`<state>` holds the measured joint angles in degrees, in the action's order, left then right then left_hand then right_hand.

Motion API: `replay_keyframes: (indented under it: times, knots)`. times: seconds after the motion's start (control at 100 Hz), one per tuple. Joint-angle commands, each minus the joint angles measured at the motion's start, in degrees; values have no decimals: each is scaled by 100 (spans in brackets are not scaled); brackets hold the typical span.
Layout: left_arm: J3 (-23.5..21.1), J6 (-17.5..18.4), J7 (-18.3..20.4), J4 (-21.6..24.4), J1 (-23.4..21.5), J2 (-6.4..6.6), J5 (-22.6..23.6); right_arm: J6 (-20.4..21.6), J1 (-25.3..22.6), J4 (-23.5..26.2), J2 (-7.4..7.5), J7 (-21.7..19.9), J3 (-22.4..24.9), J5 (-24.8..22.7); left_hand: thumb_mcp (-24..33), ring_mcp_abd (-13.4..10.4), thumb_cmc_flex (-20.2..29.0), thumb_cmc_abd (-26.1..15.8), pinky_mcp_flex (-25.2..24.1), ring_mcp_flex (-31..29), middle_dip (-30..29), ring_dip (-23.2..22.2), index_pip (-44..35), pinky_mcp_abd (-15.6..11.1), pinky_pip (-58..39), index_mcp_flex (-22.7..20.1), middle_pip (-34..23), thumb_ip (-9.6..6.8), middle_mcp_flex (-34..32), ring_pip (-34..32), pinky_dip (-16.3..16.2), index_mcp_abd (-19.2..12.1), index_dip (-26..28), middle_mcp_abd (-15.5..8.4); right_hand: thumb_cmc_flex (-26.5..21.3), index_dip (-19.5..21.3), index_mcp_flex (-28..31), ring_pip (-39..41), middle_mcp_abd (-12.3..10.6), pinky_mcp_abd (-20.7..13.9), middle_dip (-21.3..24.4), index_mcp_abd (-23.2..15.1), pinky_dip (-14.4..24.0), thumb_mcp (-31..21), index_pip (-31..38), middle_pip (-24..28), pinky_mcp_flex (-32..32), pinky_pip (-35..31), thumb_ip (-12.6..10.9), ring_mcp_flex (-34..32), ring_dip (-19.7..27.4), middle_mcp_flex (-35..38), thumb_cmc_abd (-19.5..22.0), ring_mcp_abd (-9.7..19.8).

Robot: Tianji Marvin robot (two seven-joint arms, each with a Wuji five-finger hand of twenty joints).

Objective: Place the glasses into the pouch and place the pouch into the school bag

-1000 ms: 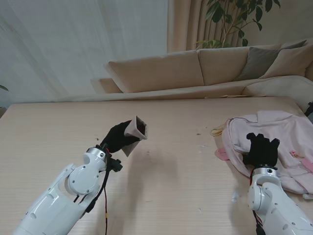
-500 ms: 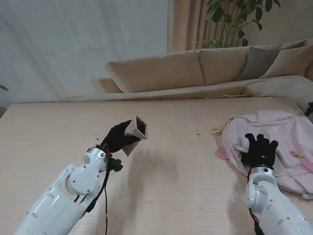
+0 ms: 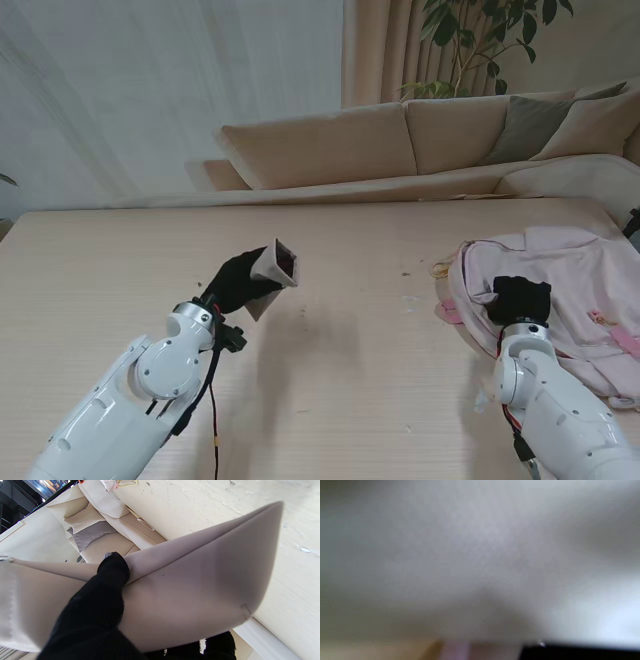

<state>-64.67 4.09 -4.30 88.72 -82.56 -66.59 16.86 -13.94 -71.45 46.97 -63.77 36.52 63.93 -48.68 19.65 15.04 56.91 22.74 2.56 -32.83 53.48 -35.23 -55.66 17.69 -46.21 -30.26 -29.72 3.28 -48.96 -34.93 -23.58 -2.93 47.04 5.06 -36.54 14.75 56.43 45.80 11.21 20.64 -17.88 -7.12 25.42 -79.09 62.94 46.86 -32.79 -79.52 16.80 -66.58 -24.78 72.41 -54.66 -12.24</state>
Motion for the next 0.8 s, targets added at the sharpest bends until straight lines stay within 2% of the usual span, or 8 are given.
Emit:
replay_keyframes:
  times: [0.0, 0.22, 0.4, 0.62, 0.79]
  knots:
    - [-40, -13, 99, 73, -79, 20, 33, 3, -16, 115, -139, -306, -82, 41, -130, -137, 128, -253, -95, -115, 11, -15, -192, -67, -113, -78, -39, 34, -162, -126, -58, -196, 4, -168, -320, 221, 320, 657, 142, 121, -228, -315, 148, -395, 175, 333, 131, -225, 141, -669, -258, 209, -17, 139]
    - [-188, 18, 191, 144, -237, 72, 160, -170, 136, 815, -194, -1071, -683, 133, -125, -115, 136, -254, -10, -107, 13, -18, -193, -89, -243, -71, -40, 28, -159, -134, -119, -183, 2, -157, -274, 316, 326, 763, 100, 62, -279, -373, 175, -415, 137, 355, 237, -173, 154, -620, -264, 193, -13, 206]
    - [-336, 50, 205, 210, -412, 101, 268, -245, 409, 1254, -268, -1725, -1388, 366, -118, -90, 143, -250, 37, -97, 9, -22, -198, -130, -473, -66, -46, 31, -159, -152, -237, -169, 3, -145, -218, 369, 294, 820, 58, -43, -315, -432, 204, -417, 115, 386, 309, -162, 171, -593, -263, 180, 11, 267]
    - [-529, 36, 219, 325, -640, 130, 372, -340, 690, 1621, -450, -2042, -2263, 660, -115, -95, 140, -250, -3, -95, 9, -19, -199, -121, -426, -74, -51, 32, -167, -156, -219, -164, -1, -140, -138, 373, 256, 837, 13, -122, -295, -438, 232, -446, 85, 380, 243, -179, 189, -654, -241, 227, -8, 306]
    - [-643, 62, 169, 419, -791, 135, 446, -500, 816, 1810, -715, -2019, -2789, 1031, -109, -87, 141, -241, 42, -103, 3, -18, -201, -126, -449, -81, -49, 29, -171, -160, -228, -170, -3, -138, -122, 329, 243, 816, 12, -113, -284, -415, 237, -457, 68, 367, 221, -172, 195, -682, -222, 252, -29, 293]
